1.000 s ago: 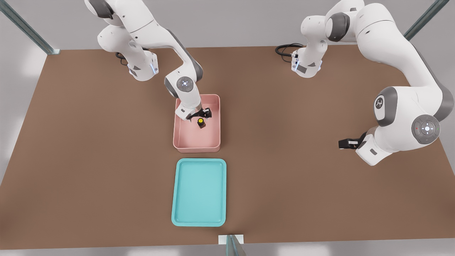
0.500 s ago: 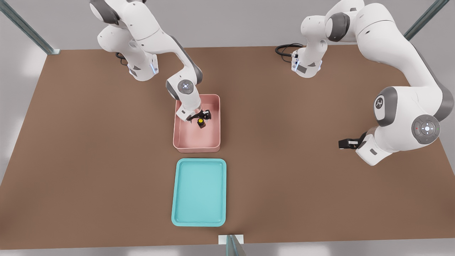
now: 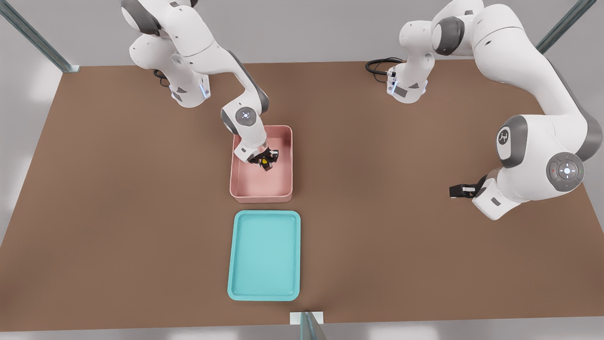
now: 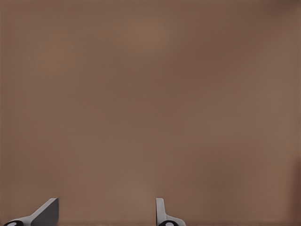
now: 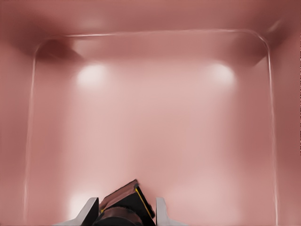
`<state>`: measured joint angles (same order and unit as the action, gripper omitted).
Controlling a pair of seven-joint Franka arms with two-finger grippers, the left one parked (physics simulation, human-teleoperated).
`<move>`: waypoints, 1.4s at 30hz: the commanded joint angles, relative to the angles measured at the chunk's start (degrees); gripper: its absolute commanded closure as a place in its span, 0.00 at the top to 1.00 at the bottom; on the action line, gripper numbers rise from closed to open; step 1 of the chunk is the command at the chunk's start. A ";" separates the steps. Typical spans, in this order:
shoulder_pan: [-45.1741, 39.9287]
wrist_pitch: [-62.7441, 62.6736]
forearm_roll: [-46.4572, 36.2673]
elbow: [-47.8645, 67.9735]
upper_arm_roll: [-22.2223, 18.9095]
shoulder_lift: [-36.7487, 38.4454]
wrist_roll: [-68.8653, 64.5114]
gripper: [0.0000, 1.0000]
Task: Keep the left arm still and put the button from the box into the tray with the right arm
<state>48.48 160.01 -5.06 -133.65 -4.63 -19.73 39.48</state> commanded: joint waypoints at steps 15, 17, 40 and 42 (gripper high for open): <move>-5.06 -28.44 -5.39 34.24 -1.87 -5.23 -17.86 0.41; -7.35 -28.35 -5.92 35.92 -3.10 -7.25 -26.38 0.41; -26.06 -80.91 -1.08 65.11 -14.09 1.18 -51.26 1.00; -30.02 -75.82 -1.44 62.46 -14.97 1.98 -53.79 1.00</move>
<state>20.16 96.13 -7.97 -70.15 -19.33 -19.31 4.89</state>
